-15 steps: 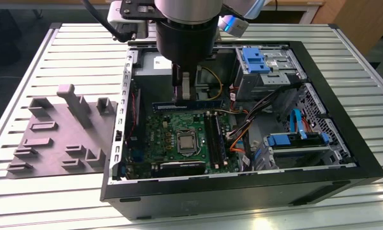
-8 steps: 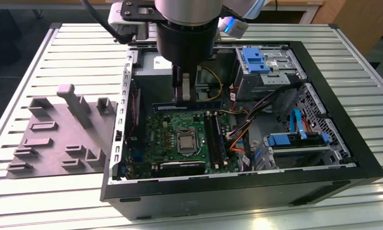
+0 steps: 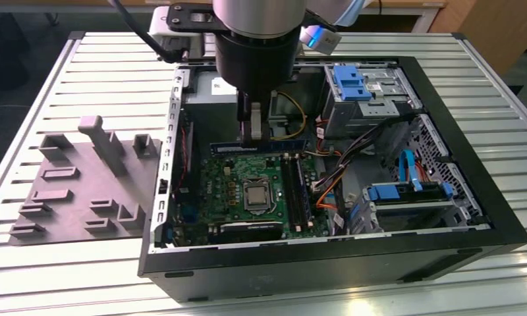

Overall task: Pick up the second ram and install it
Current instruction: 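Pick up the second ram and move it above second insertion slot, then insert the second ram into the second slot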

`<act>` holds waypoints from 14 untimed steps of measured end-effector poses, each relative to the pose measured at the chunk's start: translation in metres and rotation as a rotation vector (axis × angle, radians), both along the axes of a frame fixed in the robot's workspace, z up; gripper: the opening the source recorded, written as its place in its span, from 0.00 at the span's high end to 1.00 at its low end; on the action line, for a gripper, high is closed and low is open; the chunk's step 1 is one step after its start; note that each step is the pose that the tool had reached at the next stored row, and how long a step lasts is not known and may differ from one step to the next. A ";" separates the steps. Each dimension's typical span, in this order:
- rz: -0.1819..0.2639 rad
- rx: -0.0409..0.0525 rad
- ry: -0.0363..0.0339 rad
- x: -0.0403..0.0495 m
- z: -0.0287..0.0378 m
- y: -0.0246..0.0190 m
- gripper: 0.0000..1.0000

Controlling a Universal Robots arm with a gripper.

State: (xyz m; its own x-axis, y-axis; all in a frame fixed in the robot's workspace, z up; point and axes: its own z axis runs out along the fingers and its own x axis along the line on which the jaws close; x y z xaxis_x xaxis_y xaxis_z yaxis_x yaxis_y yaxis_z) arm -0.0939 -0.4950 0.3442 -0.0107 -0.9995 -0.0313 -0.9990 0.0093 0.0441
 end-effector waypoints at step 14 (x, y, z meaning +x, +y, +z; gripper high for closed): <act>-0.006 0.0001 -0.0001 0.0000 -0.0008 0.0000 0.89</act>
